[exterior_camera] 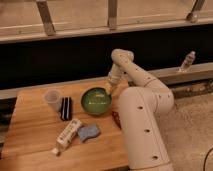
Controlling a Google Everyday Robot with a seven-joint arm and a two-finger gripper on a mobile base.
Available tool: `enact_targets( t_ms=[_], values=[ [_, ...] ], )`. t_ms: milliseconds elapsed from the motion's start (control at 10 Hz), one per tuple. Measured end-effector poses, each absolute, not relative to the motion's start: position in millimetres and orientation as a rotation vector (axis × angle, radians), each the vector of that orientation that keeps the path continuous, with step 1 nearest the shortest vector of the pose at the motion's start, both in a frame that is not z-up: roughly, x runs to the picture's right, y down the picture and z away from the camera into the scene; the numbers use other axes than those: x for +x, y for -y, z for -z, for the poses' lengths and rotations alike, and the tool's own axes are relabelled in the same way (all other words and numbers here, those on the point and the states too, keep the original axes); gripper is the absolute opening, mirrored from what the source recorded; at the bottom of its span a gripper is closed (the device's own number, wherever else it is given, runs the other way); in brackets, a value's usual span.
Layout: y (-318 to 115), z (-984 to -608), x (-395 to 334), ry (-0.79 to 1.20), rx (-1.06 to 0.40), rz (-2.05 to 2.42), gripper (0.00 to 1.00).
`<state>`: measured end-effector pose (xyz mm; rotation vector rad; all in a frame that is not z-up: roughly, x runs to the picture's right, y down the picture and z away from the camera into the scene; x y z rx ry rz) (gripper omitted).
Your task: Drag the ceramic bowl in a circle
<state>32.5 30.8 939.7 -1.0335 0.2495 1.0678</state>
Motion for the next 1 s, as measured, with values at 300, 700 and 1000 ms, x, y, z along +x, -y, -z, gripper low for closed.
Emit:
enact_targets(
  t_ms=[300,700,1000],
  values=[
    [-26.7,-934.4,23.4,-0.255,-1.017,-1.025,0.00],
    [-29.4,-905.6,-21.1,-0.224,-0.988,-0.893,0.00],
    [-38.4,-893.1,-3.3,-0.211,-0.980,-0.946,0.00]
  ],
)
